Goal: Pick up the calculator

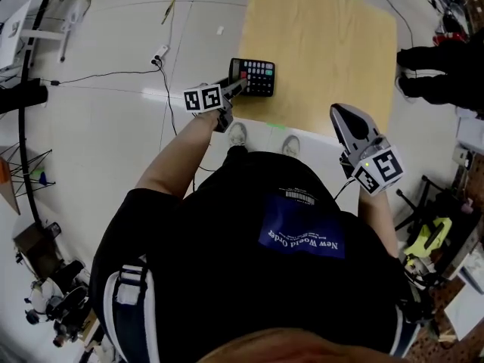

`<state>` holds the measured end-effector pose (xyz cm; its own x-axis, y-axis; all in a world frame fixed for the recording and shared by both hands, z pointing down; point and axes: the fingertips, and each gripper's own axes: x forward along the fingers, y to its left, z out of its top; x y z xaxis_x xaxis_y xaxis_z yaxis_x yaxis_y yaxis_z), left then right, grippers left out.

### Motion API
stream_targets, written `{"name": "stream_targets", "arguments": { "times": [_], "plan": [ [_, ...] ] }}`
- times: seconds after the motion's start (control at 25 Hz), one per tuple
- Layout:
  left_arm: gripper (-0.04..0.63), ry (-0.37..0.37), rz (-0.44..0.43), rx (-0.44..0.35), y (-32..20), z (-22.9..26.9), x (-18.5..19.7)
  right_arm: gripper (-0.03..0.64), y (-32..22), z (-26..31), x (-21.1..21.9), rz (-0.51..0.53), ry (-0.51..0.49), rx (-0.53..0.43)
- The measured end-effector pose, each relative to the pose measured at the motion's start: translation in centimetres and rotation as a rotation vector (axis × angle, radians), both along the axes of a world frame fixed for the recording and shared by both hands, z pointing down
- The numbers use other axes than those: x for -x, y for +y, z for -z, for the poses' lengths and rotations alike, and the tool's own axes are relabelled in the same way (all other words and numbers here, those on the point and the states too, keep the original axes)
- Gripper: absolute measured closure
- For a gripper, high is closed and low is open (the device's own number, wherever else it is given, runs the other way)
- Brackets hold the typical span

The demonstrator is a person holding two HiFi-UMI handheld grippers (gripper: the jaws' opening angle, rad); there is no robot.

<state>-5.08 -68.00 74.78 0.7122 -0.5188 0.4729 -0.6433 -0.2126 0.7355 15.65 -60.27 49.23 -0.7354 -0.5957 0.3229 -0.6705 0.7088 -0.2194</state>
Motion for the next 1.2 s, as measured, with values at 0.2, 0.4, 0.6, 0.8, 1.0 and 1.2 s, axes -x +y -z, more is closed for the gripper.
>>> {"name": "stream_targets", "arguments": {
  "times": [0.2, 0.4, 0.6, 0.8, 1.0, 1.2],
  "plan": [
    [0.403, 0.037, 0.043, 0.008, -0.3, 0.1, 0.0, 0.630, 0.3, -0.4, 0.6, 0.014, 0.008, 0.016],
    [0.500, 0.109, 0.101, 0.003, 0.1, 0.6, 0.7, 0.630, 0.7, -0.7, 0.4, 0.025, 0.021, 0.018],
    [0.509, 0.242, 0.102, -0.010, 0.4, 3.0, -0.1, 0.630, 0.8, -0.4, -0.2, 0.014, 0.029, 0.007],
    [0.509, 0.306, 0.083, -0.050, 1.0, 9.8, -1.5, 0.630, 1.6, 1.2, -1.7, -0.007, 0.013, -0.031],
    [0.509, 0.332, 0.049, -0.140, 0.2, 17.9, -1.9, 0.630, 0.9, 3.4, -2.6, -0.030, -0.011, -0.107],
    [0.509, 0.358, 0.023, -0.250, -0.4, 25.9, -3.1, 0.630, -0.6, 7.3, -5.2, -0.087, -0.044, -0.196]
  ]
}}
